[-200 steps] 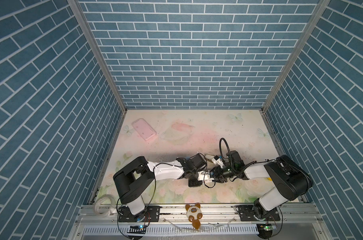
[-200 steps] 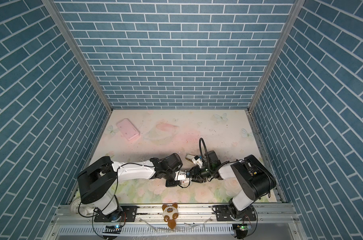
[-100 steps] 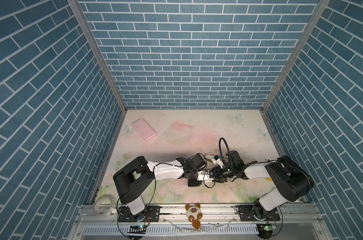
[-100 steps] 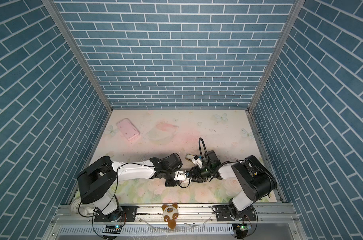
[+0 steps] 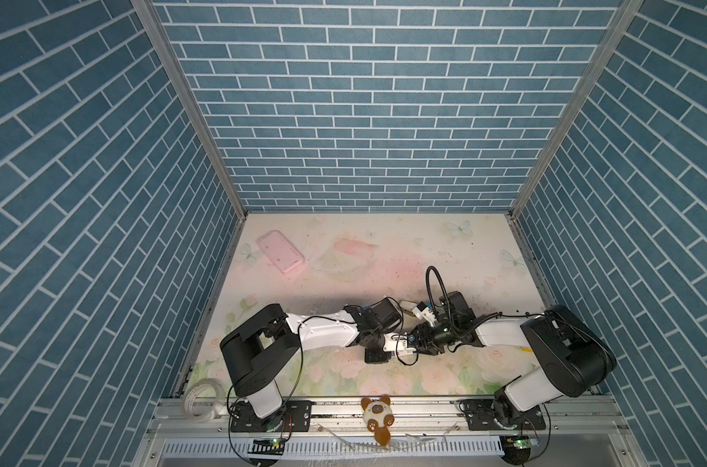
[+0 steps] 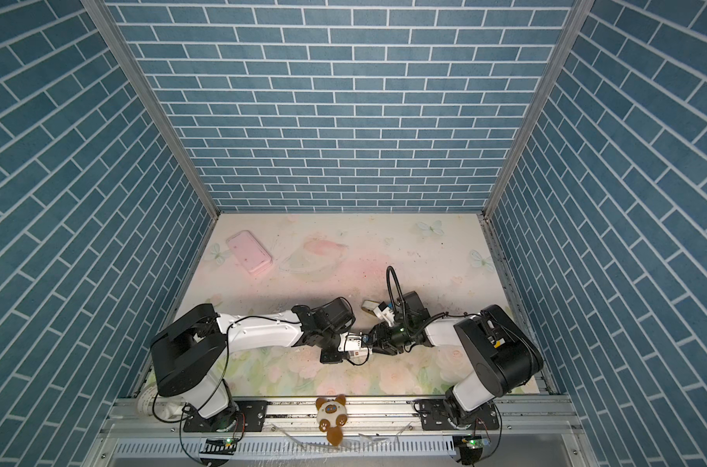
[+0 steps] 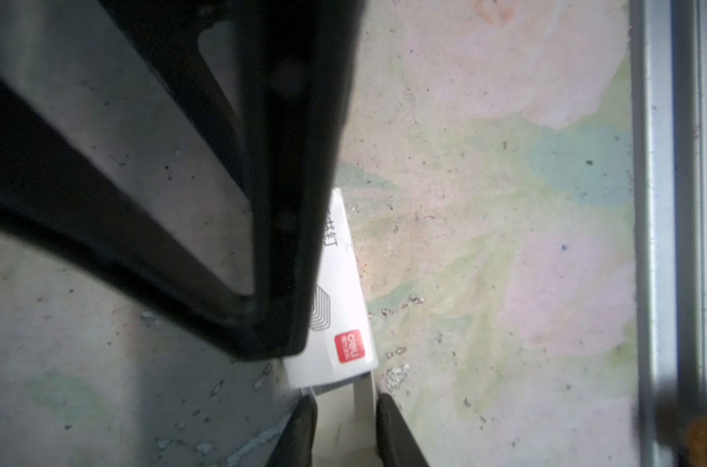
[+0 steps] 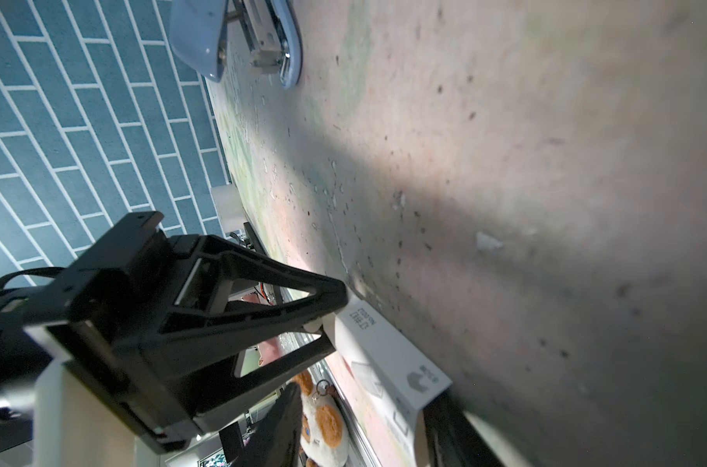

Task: Load the staples into the stapler

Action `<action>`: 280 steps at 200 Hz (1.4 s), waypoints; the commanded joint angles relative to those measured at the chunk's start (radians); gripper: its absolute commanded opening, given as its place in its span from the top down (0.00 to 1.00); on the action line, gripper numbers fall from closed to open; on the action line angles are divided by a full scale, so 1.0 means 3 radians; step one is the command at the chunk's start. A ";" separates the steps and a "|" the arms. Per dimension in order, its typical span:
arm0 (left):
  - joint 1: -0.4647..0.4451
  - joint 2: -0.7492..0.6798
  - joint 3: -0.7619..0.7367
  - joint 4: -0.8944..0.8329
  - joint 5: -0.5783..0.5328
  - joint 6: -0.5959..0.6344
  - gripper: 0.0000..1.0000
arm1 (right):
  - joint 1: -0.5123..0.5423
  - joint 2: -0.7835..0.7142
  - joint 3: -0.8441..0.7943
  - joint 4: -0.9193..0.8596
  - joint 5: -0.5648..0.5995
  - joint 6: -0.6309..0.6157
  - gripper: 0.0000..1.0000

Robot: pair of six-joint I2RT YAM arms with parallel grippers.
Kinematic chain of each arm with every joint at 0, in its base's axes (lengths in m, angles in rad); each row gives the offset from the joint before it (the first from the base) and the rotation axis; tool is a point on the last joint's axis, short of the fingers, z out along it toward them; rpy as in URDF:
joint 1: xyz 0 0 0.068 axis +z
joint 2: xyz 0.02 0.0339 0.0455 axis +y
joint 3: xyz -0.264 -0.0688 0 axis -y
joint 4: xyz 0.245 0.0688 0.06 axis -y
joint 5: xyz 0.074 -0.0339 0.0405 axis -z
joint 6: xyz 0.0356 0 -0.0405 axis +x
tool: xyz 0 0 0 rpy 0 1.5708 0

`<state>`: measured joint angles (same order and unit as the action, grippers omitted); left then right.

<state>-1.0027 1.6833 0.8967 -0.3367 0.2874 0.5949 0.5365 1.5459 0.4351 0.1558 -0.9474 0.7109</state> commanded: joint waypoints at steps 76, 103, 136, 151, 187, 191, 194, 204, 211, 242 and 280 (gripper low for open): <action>0.0017 0.0086 0.0077 -0.0192 -0.0006 0.0007 0.72 | -0.0037 -0.0224 -0.0134 -0.0622 0.0570 -0.0214 0.57; 0.0019 0.0119 0.0094 -0.0203 0.0013 0.0006 0.72 | -0.0044 -0.0280 -0.0186 -0.0555 0.0527 -0.0181 0.60; 0.0018 0.0117 0.0106 -0.0207 -0.0001 0.0009 0.72 | -0.0068 -0.0260 -0.0219 -0.0561 0.0599 -0.0194 0.65; 0.0023 0.0115 0.0105 -0.0215 -0.0002 0.0012 0.72 | -0.0080 -0.0265 -0.0247 -0.0518 0.0601 -0.0181 0.67; 0.0023 0.0124 0.0119 -0.0233 -0.0007 0.0011 0.72 | -0.0134 -0.0370 -0.0291 -0.0536 0.0644 -0.0171 0.70; 0.0021 0.0124 0.0122 -0.0230 -0.0007 0.0007 0.72 | -0.0138 -0.0386 -0.0294 -0.0559 0.0664 -0.0171 0.70; 0.0024 0.0127 0.0120 -0.0233 -0.0007 0.0011 0.72 | -0.0141 -0.0398 -0.0295 -0.0576 0.0676 -0.0171 0.70; 0.0026 0.0136 0.0125 -0.0240 -0.0008 0.0012 0.72 | -0.0164 -0.0430 -0.0296 -0.0608 0.0709 -0.0166 0.71; 0.0028 0.0141 0.0130 -0.0238 -0.0010 0.0010 0.72 | -0.0172 -0.0447 -0.0310 -0.0610 0.0718 -0.0161 0.71; 0.0031 0.0157 0.0140 -0.0241 -0.0002 0.0006 0.72 | -0.0188 -0.0503 -0.0347 -0.0530 0.0609 -0.0158 0.73; 0.0033 0.0164 0.0171 -0.0241 0.0012 0.0001 0.72 | -0.0189 -0.0472 -0.0390 -0.0263 0.0378 -0.0091 0.76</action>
<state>-1.0004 1.7084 0.9329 -0.3771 0.2901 0.5949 0.4831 1.3926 0.3458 0.0696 -0.8310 0.6754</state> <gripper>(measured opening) 0.285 0.243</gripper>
